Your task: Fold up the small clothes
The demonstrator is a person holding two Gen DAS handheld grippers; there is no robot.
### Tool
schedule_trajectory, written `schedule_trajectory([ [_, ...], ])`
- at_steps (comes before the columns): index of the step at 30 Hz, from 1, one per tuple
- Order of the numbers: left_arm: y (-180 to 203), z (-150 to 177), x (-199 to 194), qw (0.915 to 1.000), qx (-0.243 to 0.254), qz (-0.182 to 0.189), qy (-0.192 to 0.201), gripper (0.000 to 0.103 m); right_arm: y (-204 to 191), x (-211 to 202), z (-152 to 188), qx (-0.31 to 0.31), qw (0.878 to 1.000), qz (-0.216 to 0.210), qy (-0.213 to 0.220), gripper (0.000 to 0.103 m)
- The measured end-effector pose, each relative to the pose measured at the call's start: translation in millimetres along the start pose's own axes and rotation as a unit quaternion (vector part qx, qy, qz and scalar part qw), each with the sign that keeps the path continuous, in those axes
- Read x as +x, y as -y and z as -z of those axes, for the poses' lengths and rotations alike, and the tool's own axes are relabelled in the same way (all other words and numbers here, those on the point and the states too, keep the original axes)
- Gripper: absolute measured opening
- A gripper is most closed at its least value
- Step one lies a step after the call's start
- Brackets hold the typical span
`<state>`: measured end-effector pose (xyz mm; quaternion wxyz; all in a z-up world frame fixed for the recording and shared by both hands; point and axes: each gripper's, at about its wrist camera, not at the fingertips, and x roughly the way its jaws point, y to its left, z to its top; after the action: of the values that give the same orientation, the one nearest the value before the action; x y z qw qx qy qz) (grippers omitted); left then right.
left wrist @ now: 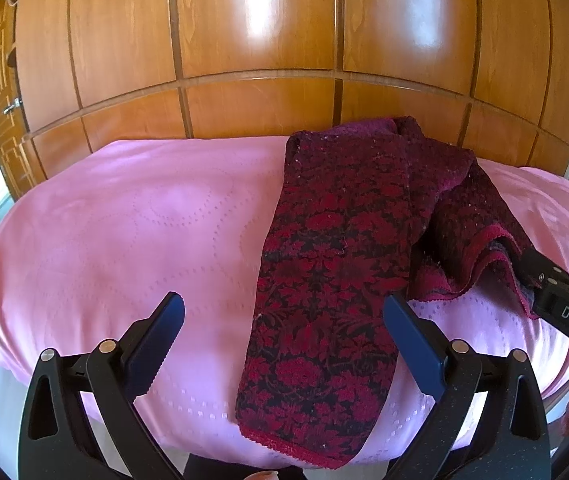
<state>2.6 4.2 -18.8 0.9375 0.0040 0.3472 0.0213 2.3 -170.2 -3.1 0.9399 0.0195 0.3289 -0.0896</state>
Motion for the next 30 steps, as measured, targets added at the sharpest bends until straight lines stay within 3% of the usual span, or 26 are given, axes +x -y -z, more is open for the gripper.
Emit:
schedule_trajectory([
  [19,8.0,4.3,19.3,0.9992,0.024,0.012,-0.029,0.098,9.6,0.0,-7.6,0.023,1.000,-0.011,0.007,0.101],
  [23,12.4,7.4,28.5,0.9984,0.039,0.016,-0.038,0.093,14.3,1.5,-11.8,0.031,0.999,-0.019,0.007,0.101],
  [28,11.8,14.7,43.9,0.9966,0.050,0.021,-0.061,0.064,22.7,4.2,-21.4,0.055,0.997,-0.052,0.004,0.101],
  [30,6.0,17.5,49.3,0.9952,0.041,0.046,-0.076,0.025,27.1,8.4,-27.5,0.071,0.994,-0.080,-0.002,0.101],
])
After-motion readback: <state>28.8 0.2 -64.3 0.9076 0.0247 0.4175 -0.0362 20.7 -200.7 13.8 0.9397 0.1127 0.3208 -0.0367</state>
